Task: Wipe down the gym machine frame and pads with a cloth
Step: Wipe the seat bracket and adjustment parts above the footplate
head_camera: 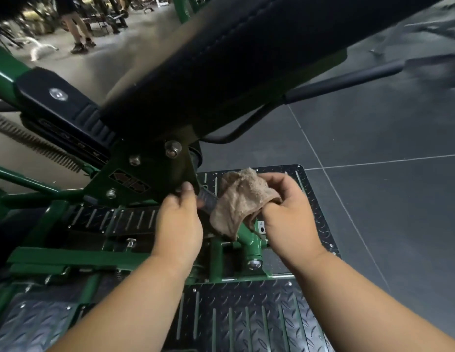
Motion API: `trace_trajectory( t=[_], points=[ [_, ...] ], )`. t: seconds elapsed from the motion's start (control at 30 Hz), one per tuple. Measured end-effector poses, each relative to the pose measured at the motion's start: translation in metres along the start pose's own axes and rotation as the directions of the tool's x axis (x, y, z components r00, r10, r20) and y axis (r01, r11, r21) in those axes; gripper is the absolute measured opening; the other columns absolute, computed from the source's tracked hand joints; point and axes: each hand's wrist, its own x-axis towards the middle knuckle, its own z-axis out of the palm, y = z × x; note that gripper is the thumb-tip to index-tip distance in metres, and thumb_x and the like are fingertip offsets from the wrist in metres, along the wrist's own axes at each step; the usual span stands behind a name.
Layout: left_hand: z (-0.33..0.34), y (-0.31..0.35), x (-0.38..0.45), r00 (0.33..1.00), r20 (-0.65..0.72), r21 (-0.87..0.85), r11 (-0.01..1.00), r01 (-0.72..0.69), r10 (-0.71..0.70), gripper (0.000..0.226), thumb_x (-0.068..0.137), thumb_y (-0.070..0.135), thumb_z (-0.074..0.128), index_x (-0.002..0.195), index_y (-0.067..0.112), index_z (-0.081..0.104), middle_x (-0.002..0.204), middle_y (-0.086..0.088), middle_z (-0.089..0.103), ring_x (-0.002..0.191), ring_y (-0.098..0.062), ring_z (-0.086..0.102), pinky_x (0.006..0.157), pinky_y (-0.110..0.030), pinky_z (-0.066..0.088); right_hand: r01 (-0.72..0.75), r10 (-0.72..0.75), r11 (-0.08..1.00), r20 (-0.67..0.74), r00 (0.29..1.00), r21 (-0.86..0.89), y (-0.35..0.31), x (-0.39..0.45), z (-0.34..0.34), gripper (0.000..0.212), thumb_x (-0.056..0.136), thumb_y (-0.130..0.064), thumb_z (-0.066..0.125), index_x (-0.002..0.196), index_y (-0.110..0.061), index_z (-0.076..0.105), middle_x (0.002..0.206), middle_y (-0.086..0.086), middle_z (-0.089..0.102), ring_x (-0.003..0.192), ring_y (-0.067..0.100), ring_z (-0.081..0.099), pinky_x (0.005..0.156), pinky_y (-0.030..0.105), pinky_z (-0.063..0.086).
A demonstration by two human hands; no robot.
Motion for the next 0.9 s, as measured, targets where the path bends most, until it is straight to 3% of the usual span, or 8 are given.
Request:
trace_trajectory(
  t=[0.2,0.33,0.47,0.6,0.67,0.73,0.8,0.9],
  points=[
    [0.004,-0.012,0.007,0.991,-0.055,0.141,0.984,-0.112,0.12,0.037,0.111,0.05,0.041,0.108,0.02,0.062,0.104,0.004,0.072,0.094,-0.013,0.064,0.07,-0.026,0.042,-0.036,0.035,0.999,0.037,0.999,0.021,0.012,0.0,0.008,0.029,0.093,0.006,0.07,0.111,-0.017,0.069,0.101,-0.006,0.076,0.083,0.008,0.073,0.063,0.022,0.057],
    [-0.006,-0.013,0.003,0.984,0.018,0.187,0.967,-0.175,0.175,0.031,0.108,0.05,0.046,0.102,0.024,0.063,0.101,0.007,0.071,0.088,-0.01,0.066,0.074,-0.031,0.051,-0.059,0.061,0.997,0.049,0.997,-0.057,0.016,-0.005,0.02,0.021,0.093,-0.006,0.078,0.11,-0.013,0.069,0.098,-0.004,0.076,0.078,0.006,0.072,0.064,0.019,0.056],
    [-0.024,-0.007,-0.015,0.977,0.174,0.144,0.978,-0.152,0.126,0.02,0.106,0.045,0.057,0.109,0.028,0.066,0.104,0.011,0.068,0.091,0.008,0.062,0.075,-0.004,0.043,-0.114,0.119,0.99,0.048,0.992,-0.085,-0.005,-0.016,0.026,0.018,0.093,-0.006,0.079,0.107,-0.011,0.067,0.089,-0.003,0.074,0.068,0.006,0.068,0.058,0.02,0.056],
    [-0.059,-0.003,-0.046,0.935,0.354,0.048,0.999,-0.01,-0.008,0.038,0.097,0.047,0.067,0.131,0.031,0.062,0.124,0.009,0.07,0.116,-0.001,0.066,0.099,-0.019,0.051,-0.194,0.209,0.972,0.112,0.971,-0.131,-0.023,-0.043,0.035,0.021,0.093,0.004,0.074,0.105,-0.009,0.064,0.09,0.003,0.069,0.066,0.007,0.066,0.056,0.022,0.056],
    [-0.08,-0.004,-0.068,0.911,0.395,0.044,0.993,0.109,-0.118,0.036,0.101,0.031,0.068,0.136,0.026,0.06,0.124,0.008,0.073,0.115,-0.001,0.068,0.095,-0.016,0.051,-0.222,0.247,0.963,0.168,0.954,-0.153,-0.025,-0.062,0.041,0.026,0.092,0.007,0.073,0.1,-0.016,0.063,0.085,0.002,0.065,0.066,0.013,0.064,0.058,0.03,0.056],
    [-0.106,-0.007,-0.091,0.908,0.361,0.05,0.977,0.208,-0.212,0.028,0.104,0.017,0.065,0.131,0.017,0.065,0.118,0.003,0.077,0.111,-0.008,0.071,0.092,-0.022,0.053,-0.24,0.28,0.951,0.218,0.935,-0.194,-0.026,-0.086,0.053,0.034,0.09,0.004,0.074,0.088,-0.027,0.061,0.08,0.001,0.062,0.067,0.022,0.061,0.06,0.039,0.054],
    [-0.138,-0.012,-0.115,0.913,0.295,0.064,0.959,0.277,-0.283,0.022,0.1,0.014,0.069,0.122,0.015,0.069,0.112,0.0,0.079,0.108,-0.017,0.074,0.093,-0.035,0.056,-0.257,0.319,0.935,0.263,0.911,-0.244,-0.031,-0.112,0.064,0.034,0.089,0.004,0.073,0.081,-0.026,0.059,0.075,0.001,0.061,0.064,0.028,0.059,0.061,0.043,0.053],
    [-0.191,-0.004,-0.154,0.901,0.194,0.135,0.92,0.368,-0.389,0.028,0.087,0.031,0.077,0.11,0.017,0.07,0.106,-0.003,0.08,0.102,-0.024,0.075,0.095,-0.051,0.06,-0.318,0.392,0.91,0.306,0.867,-0.265,-0.049,-0.152,0.08,0.029,0.089,0.005,0.071,0.082,-0.022,0.063,0.077,0.0,0.065,0.069,0.016,0.057,0.068,0.042,0.052]
  ],
)
